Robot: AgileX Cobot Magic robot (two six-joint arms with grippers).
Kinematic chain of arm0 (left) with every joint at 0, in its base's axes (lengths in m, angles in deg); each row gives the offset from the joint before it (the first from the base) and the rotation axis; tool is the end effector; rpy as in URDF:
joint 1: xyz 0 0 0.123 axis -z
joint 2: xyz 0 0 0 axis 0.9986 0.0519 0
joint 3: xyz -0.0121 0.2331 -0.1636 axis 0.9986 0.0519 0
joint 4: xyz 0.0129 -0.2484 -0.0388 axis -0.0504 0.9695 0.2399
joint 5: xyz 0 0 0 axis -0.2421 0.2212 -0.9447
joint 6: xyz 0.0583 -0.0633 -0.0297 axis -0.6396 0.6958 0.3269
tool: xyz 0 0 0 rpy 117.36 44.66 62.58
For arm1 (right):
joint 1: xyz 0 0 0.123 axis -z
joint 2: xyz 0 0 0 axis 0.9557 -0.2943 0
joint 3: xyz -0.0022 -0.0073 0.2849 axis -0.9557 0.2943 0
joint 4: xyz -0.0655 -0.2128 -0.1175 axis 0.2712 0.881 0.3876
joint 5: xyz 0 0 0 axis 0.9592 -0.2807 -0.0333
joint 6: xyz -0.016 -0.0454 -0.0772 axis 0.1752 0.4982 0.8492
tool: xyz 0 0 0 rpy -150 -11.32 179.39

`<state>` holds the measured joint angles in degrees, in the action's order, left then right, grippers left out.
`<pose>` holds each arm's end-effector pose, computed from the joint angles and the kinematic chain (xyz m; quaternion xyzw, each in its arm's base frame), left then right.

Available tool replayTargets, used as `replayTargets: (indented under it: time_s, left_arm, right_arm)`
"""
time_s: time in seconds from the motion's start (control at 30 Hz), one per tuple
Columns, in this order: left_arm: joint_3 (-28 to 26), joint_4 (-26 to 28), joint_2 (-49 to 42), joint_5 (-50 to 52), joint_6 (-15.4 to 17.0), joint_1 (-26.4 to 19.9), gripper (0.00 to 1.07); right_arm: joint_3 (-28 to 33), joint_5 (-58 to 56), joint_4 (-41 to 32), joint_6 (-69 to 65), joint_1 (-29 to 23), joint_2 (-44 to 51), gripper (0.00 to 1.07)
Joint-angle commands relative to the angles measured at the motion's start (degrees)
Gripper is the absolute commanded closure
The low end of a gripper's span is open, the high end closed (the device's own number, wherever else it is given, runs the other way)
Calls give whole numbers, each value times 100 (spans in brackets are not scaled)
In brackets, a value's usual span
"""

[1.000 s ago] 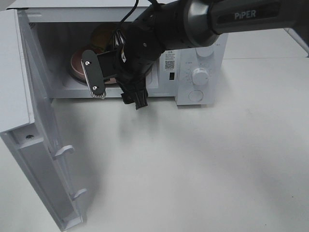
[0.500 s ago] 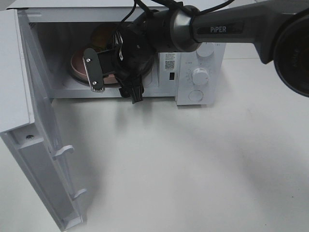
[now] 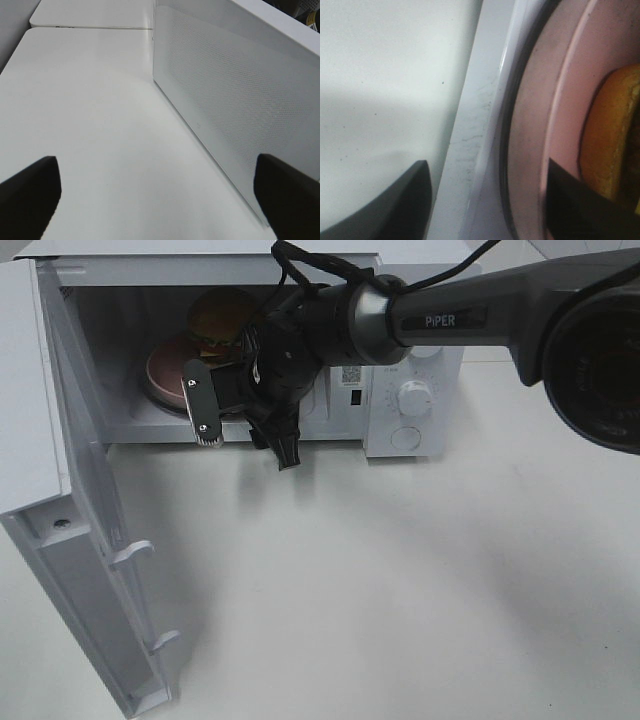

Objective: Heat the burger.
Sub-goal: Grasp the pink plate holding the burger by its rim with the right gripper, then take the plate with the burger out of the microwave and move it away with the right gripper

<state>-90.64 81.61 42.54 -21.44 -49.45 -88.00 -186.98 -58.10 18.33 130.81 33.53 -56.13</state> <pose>-0.0055 -0.0068 0.2805 0.0167 0.8447 -0.0243 0.5344 0.4155 0.3248 0.1297 -0.7822 0.5051 -0.1782 0.3182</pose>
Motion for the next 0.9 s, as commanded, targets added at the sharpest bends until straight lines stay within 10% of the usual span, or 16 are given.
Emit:
replayTargets:
  time_s: [0.03,0.23,0.9]
  left_arm:
    - [6,23,-120,29,40,-11,9]
    - [6,23,-120,29,40,-11,9]
    - [6,17,-120,29,40,-11,9]
  right_arm:
    - [-52,0,-17,63,11,11,74]
    - [-52,0,-160,74,11,11,106]
    - [183,-350,-275,350,0,493,107]
